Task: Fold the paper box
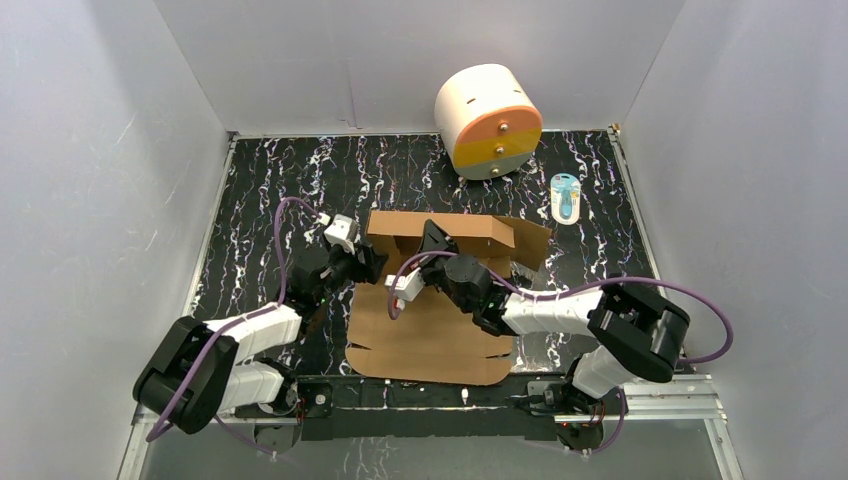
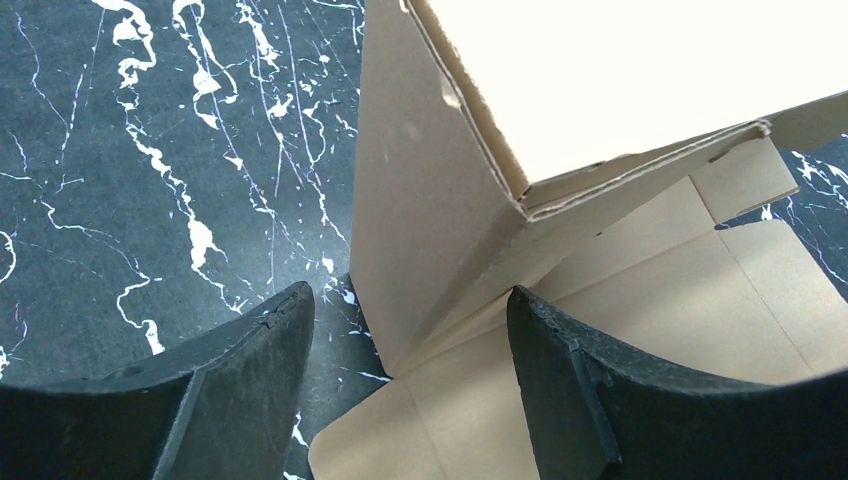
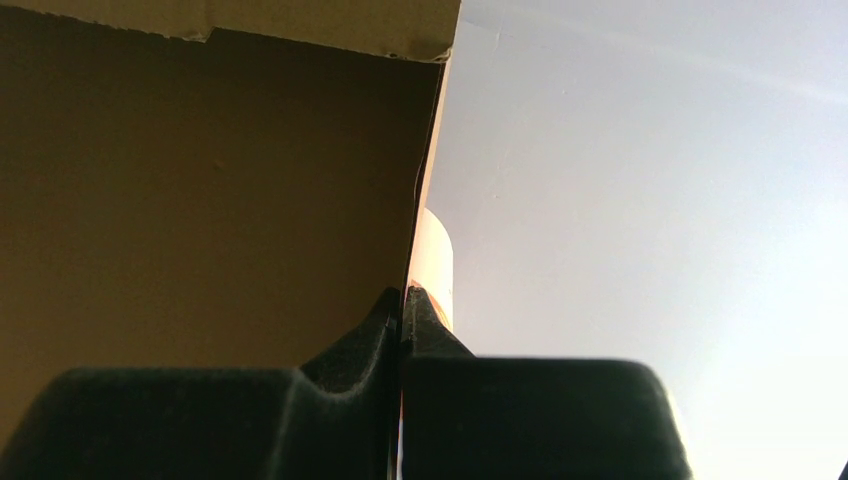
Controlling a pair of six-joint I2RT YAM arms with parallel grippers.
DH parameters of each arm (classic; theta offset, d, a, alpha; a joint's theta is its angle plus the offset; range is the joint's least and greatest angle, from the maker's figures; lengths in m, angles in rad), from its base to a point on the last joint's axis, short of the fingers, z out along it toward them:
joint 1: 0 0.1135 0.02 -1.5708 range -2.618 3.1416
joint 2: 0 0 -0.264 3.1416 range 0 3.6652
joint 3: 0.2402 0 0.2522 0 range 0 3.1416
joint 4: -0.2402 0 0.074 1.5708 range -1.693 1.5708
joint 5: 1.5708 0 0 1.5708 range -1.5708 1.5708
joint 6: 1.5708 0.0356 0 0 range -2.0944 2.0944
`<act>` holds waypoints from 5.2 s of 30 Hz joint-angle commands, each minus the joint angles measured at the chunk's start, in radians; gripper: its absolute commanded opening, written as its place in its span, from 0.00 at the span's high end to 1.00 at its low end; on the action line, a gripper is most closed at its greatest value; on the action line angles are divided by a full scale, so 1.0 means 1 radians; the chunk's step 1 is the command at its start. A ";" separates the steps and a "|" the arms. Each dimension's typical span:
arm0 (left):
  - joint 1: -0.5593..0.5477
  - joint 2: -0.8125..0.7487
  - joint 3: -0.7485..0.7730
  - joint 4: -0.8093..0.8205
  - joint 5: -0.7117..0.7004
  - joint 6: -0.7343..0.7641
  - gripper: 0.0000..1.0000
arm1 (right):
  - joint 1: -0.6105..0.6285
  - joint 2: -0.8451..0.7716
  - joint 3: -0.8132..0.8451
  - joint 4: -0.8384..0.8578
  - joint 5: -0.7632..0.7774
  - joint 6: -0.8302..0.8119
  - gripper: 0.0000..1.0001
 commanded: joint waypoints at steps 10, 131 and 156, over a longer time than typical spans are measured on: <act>0.001 0.038 0.020 0.092 -0.008 0.055 0.33 | 0.007 -0.041 0.062 -0.154 -0.071 0.079 1.00; -0.218 -0.490 0.119 -0.766 -0.659 -0.467 0.16 | -0.081 0.140 0.253 0.002 -0.223 0.133 0.73; -0.219 -0.294 0.351 -0.777 -0.273 -0.655 0.16 | -0.067 -0.406 0.193 -0.667 -0.204 1.080 0.07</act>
